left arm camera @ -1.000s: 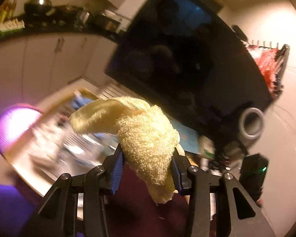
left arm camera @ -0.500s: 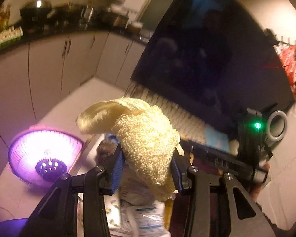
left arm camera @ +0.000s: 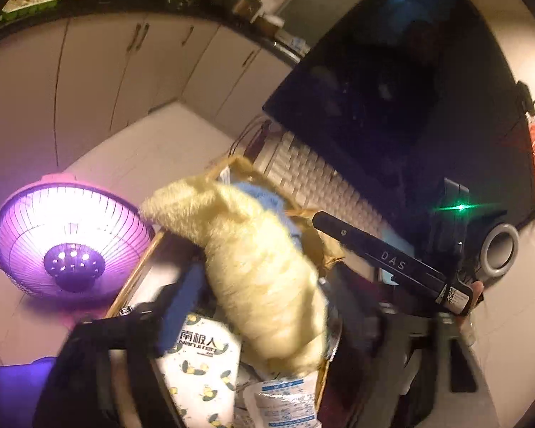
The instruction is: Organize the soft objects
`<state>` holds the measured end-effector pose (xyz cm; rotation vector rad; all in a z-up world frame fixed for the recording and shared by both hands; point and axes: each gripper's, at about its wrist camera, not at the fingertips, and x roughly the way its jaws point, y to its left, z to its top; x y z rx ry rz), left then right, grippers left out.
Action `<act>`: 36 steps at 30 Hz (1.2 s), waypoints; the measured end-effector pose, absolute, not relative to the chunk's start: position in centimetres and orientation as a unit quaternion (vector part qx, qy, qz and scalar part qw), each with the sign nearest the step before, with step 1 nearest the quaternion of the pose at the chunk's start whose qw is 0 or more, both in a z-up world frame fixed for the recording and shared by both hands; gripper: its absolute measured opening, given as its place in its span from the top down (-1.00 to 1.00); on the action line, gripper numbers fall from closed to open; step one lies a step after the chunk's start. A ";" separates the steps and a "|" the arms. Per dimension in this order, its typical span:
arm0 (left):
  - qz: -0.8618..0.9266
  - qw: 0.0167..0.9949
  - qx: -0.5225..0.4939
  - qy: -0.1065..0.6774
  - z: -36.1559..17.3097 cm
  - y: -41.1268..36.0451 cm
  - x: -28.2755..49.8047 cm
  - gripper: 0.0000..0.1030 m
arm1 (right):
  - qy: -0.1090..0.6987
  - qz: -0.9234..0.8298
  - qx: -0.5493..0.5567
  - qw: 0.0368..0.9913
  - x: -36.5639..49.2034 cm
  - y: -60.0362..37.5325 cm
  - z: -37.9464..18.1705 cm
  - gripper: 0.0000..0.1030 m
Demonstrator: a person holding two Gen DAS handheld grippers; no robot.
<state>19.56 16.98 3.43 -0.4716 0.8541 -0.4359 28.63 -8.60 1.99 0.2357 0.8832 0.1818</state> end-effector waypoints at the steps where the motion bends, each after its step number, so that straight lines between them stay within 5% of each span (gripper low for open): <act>1: -0.205 0.862 -0.223 0.407 3.3 16.9 19.6 -0.52 | 0.424 0.090 0.113 0.894 28.5 -8.6 2.3 -0.31; 12: -0.116 0.924 -0.183 0.315 6.1 15.2 11.5 -0.52 | 0.404 0.171 0.158 0.884 19.5 -8.8 6.0 -0.31; 21: -0.004 0.946 -0.048 0.321 3.1 10.8 5.1 -0.53 | 0.399 0.178 0.185 0.880 12.6 -8.5 2.1 -0.31; 36: 0.041 0.939 -0.036 0.341 3.3 10.4 3.8 -0.53 | 0.399 0.173 0.183 0.882 9.3 -8.1 1.8 -0.31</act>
